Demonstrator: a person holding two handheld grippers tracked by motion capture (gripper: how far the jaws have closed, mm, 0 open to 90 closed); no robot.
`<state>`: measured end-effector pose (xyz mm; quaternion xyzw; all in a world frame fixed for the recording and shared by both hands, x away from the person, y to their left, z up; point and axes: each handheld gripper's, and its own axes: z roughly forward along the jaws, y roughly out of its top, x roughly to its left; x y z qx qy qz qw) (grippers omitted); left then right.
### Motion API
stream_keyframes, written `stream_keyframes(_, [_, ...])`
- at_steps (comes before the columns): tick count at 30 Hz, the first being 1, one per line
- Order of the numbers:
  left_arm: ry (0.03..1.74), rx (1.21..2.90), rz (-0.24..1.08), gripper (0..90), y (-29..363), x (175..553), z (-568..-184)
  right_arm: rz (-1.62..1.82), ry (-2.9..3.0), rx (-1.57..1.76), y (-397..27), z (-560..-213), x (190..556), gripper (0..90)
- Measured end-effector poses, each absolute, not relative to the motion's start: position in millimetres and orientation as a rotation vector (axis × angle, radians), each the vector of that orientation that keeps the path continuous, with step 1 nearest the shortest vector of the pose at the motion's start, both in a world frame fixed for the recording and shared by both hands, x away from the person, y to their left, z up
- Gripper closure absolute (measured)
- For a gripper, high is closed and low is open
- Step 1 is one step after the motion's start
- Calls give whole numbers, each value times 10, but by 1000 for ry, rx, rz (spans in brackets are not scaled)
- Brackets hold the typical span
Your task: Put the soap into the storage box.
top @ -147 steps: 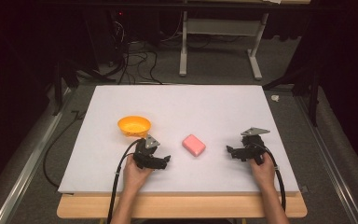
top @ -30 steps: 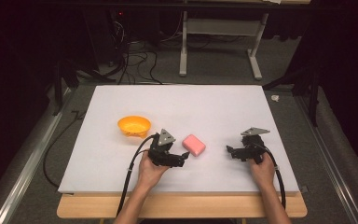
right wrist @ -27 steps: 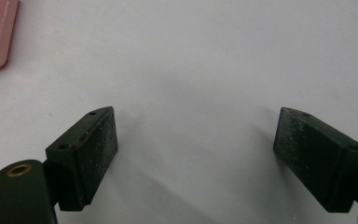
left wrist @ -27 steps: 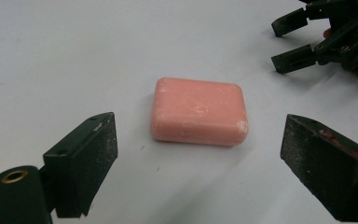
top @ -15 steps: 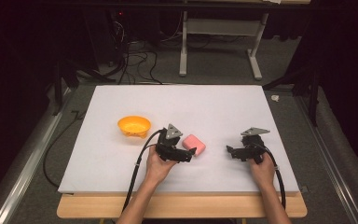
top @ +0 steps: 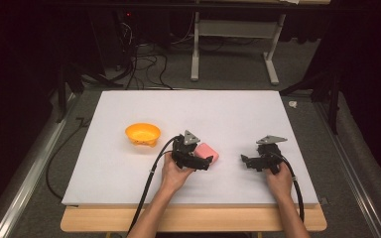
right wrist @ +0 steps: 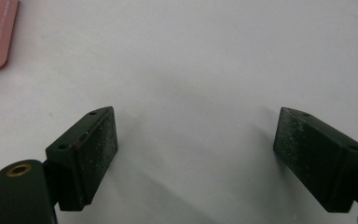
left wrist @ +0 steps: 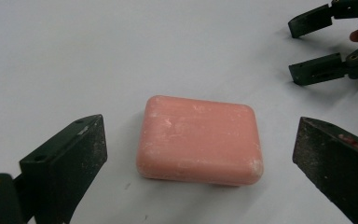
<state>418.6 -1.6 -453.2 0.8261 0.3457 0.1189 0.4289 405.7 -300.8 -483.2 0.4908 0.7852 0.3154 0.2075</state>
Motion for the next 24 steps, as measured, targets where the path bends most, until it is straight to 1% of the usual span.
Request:
stream_keyframes(12, [881,2093,274,4,-130,4256,-4677,878,2186,1366,-3008,-4832,4057,142])
stream_keyframes(24, [875,2139,287,19,-205,4282,-4765,878,2186,1366,-3007,-4832,4057,142])
